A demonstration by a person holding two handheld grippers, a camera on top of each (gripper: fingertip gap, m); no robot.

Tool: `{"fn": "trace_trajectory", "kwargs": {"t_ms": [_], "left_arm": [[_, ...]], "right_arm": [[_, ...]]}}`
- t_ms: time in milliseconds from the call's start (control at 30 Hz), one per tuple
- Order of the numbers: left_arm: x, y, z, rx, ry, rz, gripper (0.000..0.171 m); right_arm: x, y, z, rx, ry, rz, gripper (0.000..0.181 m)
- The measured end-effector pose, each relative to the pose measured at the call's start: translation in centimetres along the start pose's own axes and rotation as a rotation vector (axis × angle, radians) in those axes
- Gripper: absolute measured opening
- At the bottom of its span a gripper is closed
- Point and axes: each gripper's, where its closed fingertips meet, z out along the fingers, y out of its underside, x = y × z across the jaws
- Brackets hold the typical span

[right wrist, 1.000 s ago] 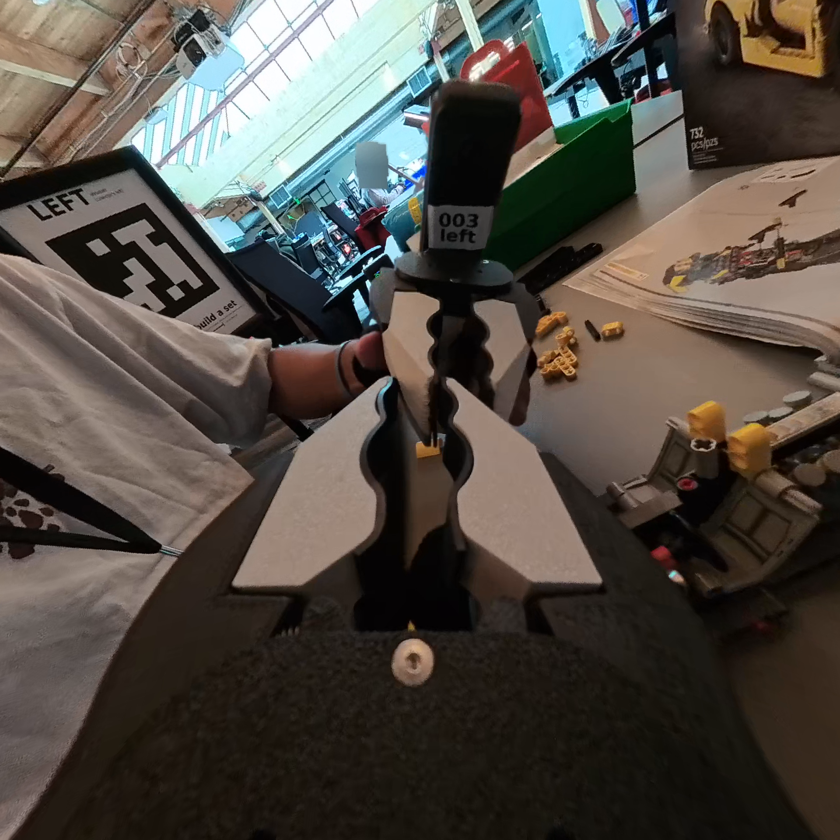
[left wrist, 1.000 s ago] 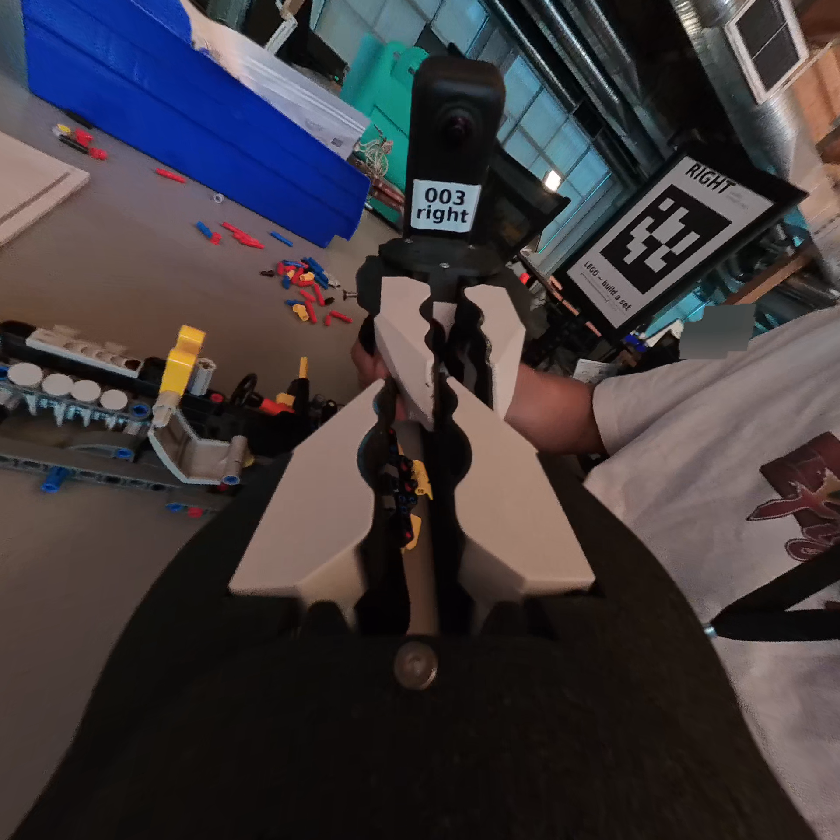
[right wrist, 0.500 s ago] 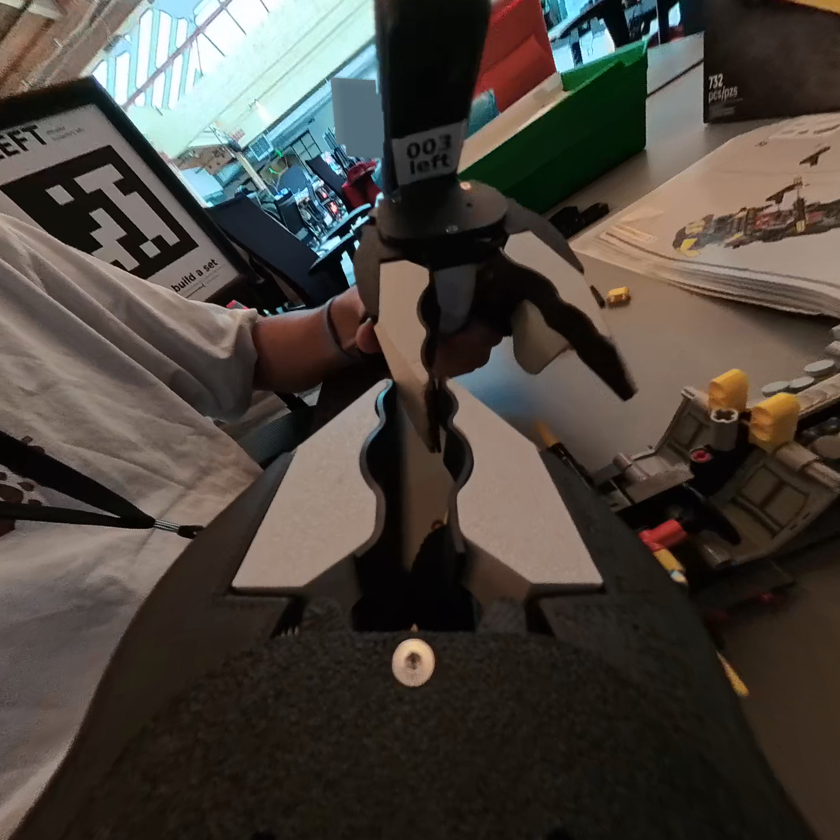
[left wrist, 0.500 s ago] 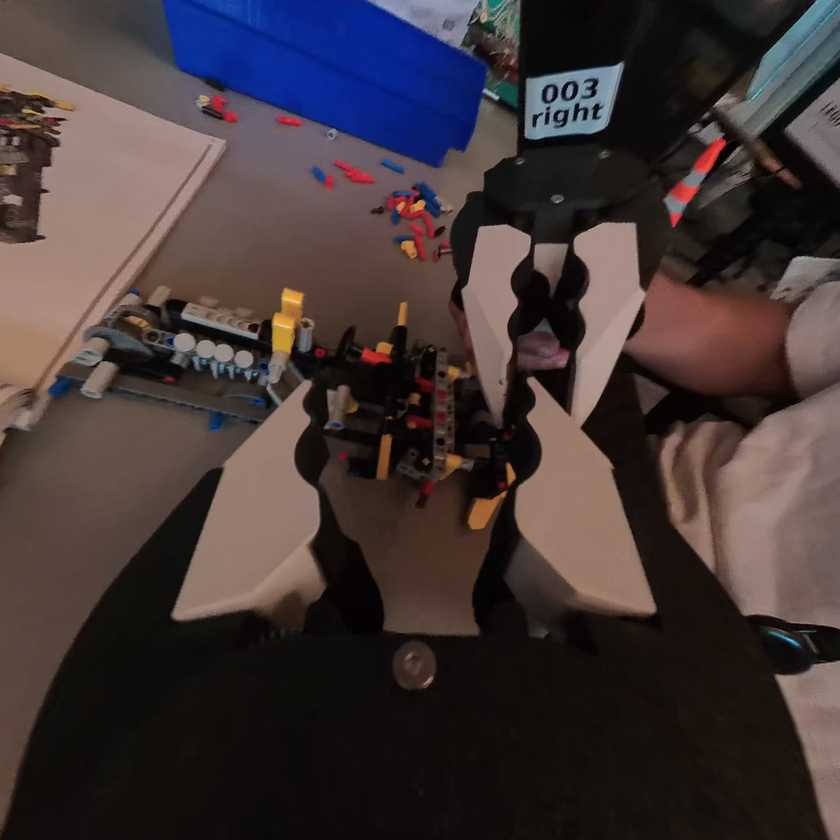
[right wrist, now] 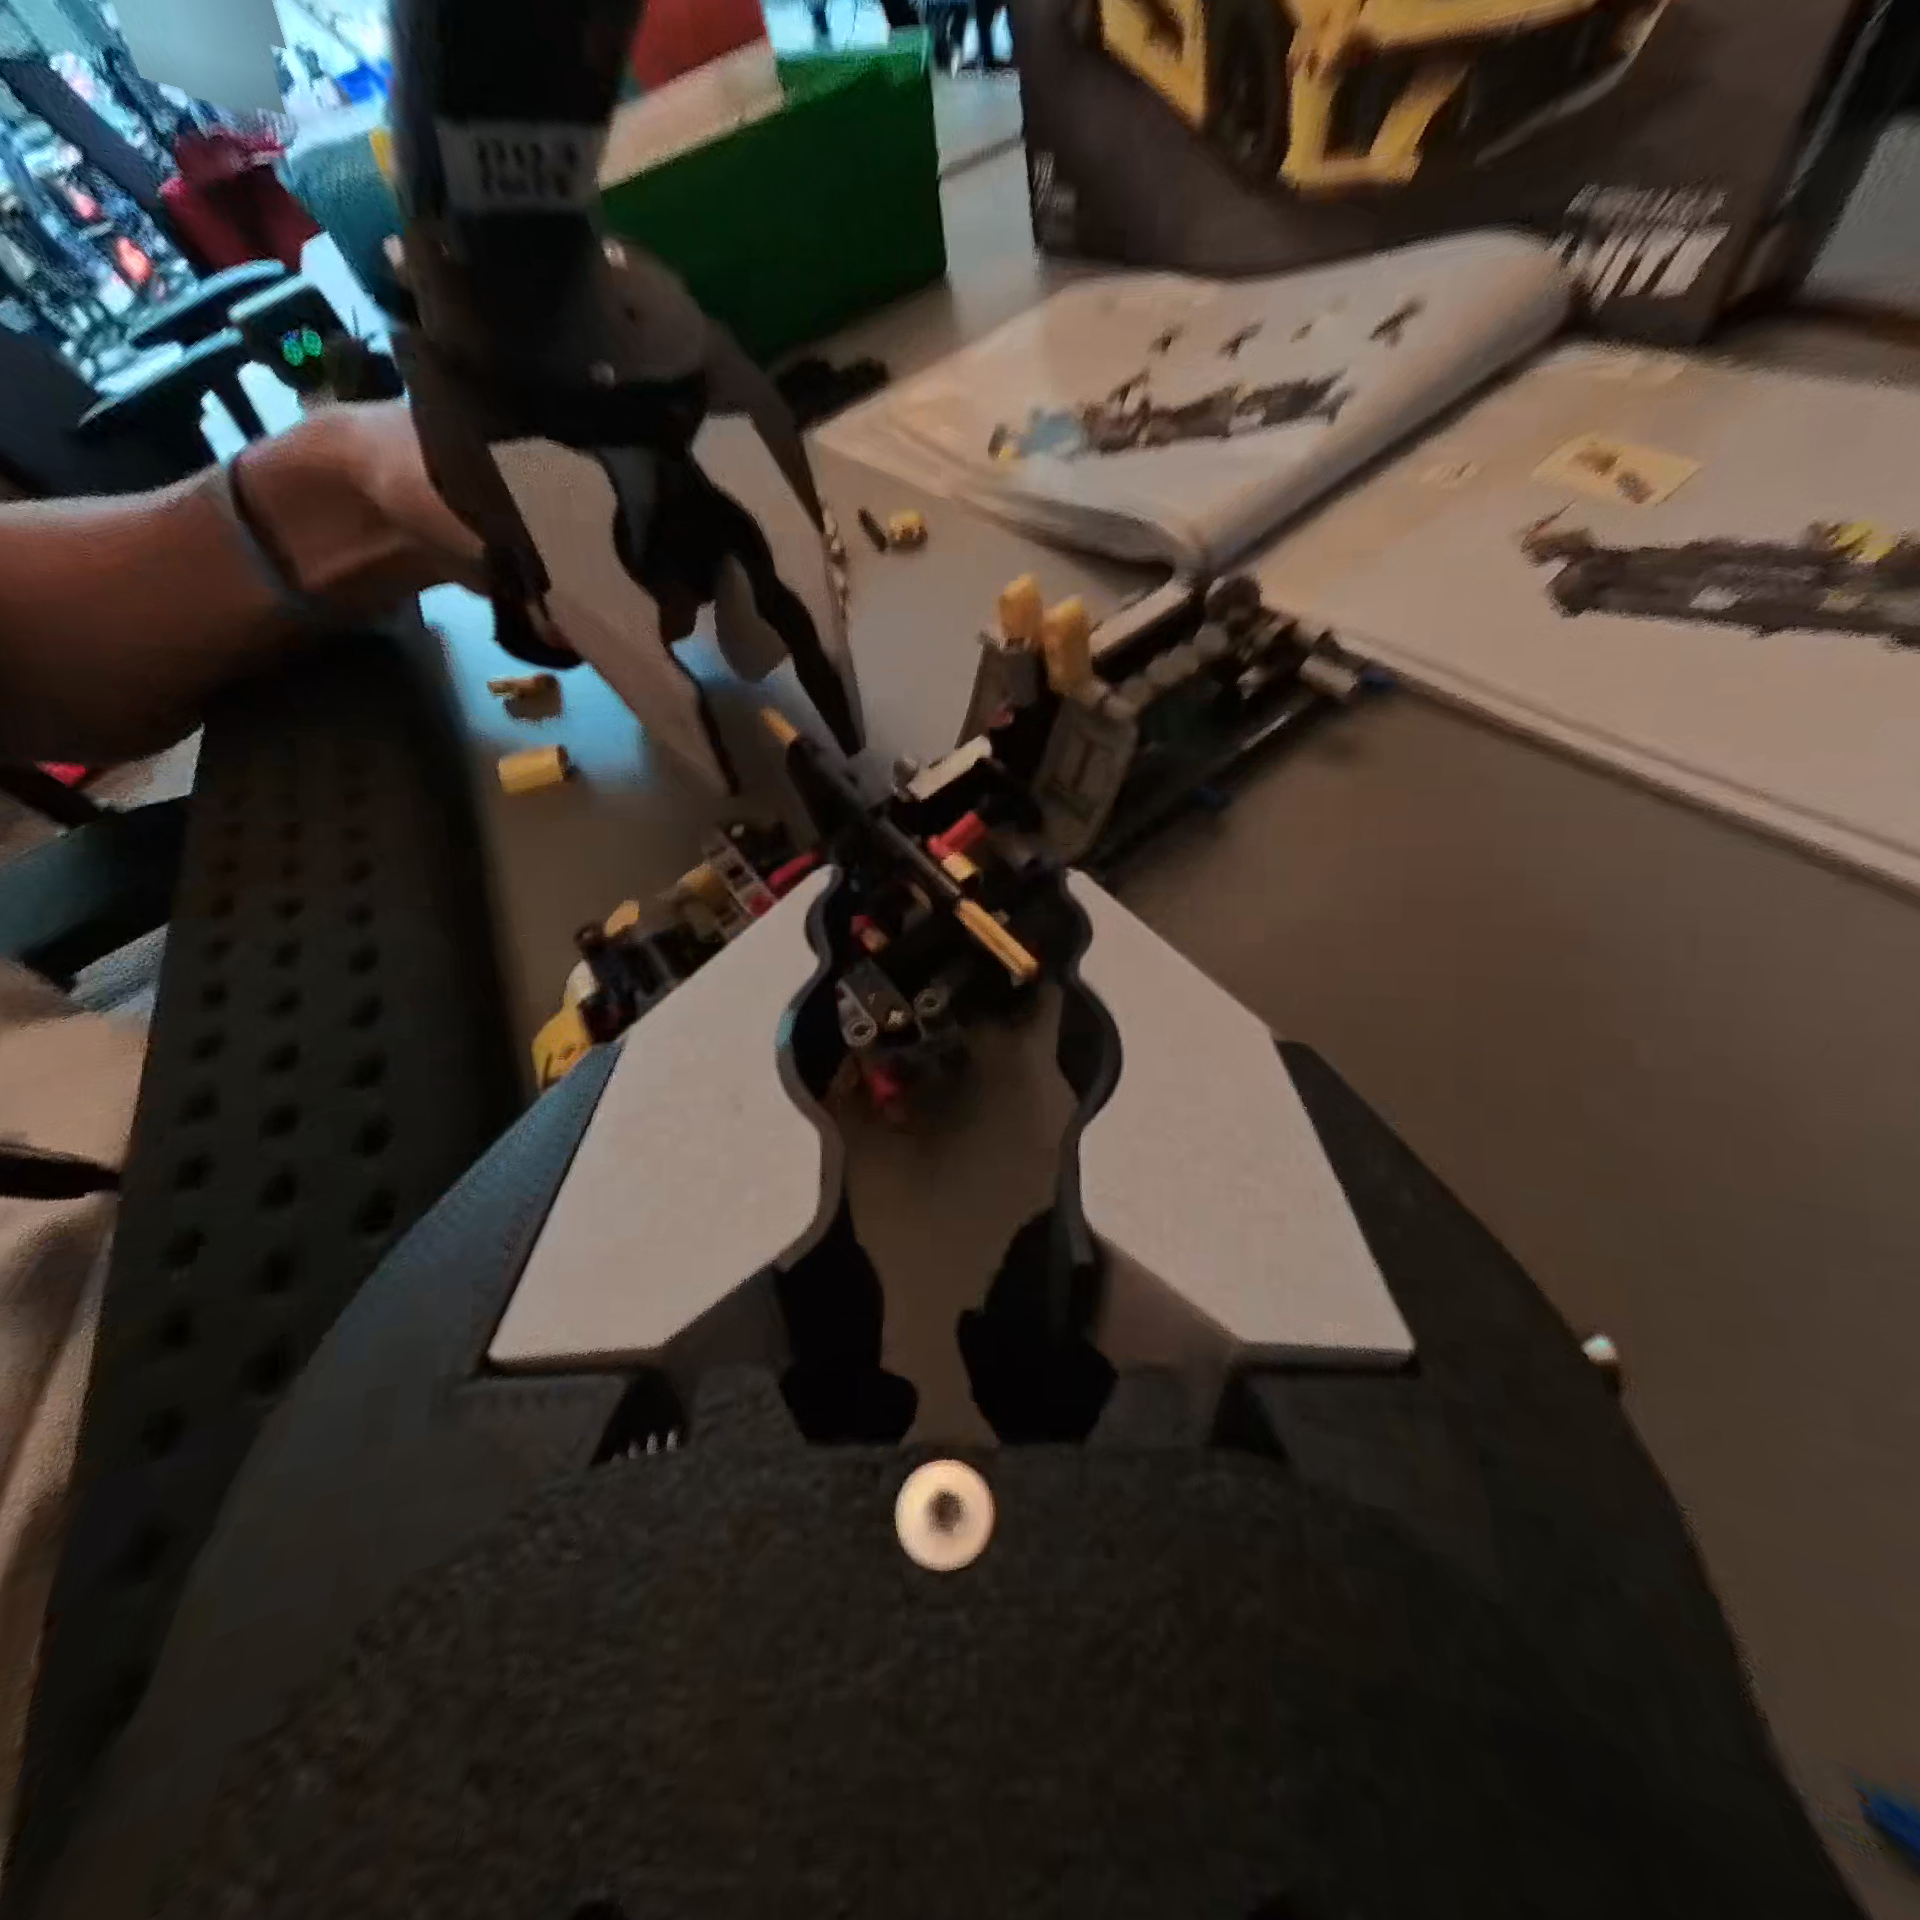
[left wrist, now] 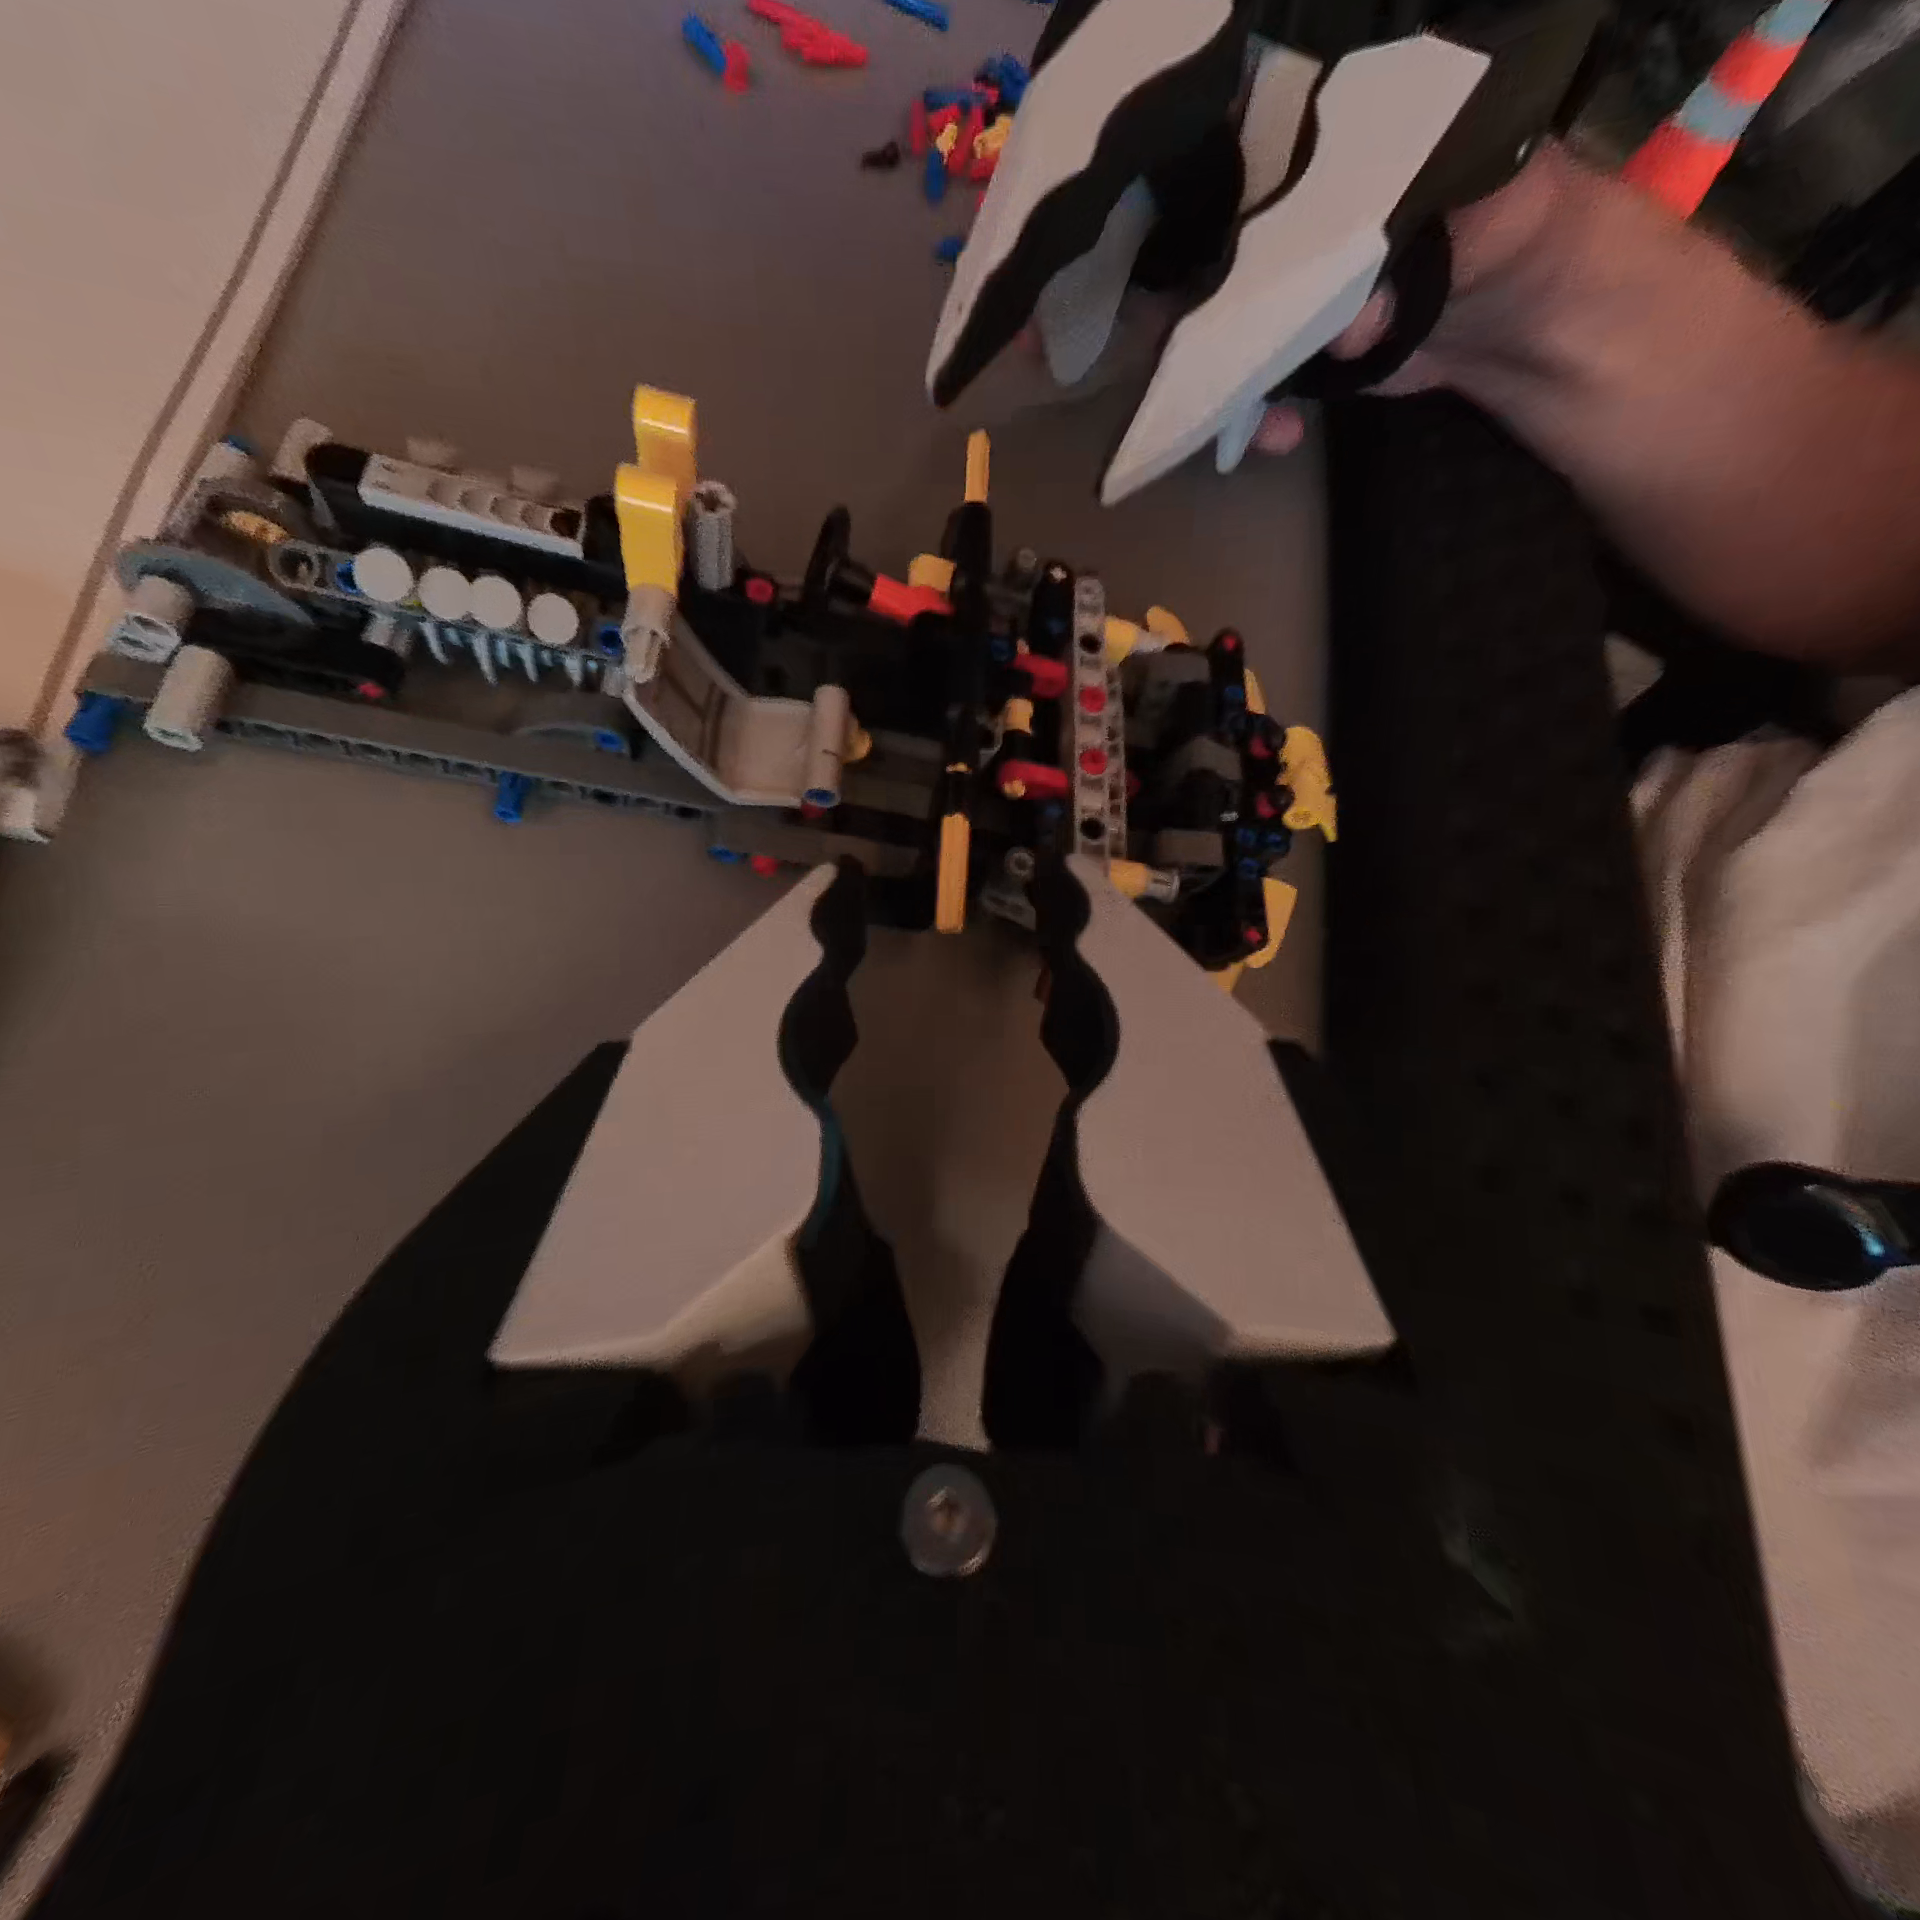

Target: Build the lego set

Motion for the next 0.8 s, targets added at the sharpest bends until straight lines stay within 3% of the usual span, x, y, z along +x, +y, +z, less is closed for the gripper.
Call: {"fn": "trace_trajectory", "kwargs": {"t_ms": [167,333,800], "left_arm": [[-0.2,0.0,0.1,-0.008,-0.059,0.119,0.004],[0.2,0.1,0.4,-0.013,-0.077,0.236,0.005],[0.3,-0.3,0.9,-0.014,-0.066,0.281,0.005]], "right_arm": [[-0.5,1.2,1.4,-0.099,-0.022,-0.016,0.033],[-0.3,1.3,1.7,-0.112,-0.012,-0.014,0.012],[-0.3,1.4,1.6,-0.121,-0.031,-0.025,0.011]]}}
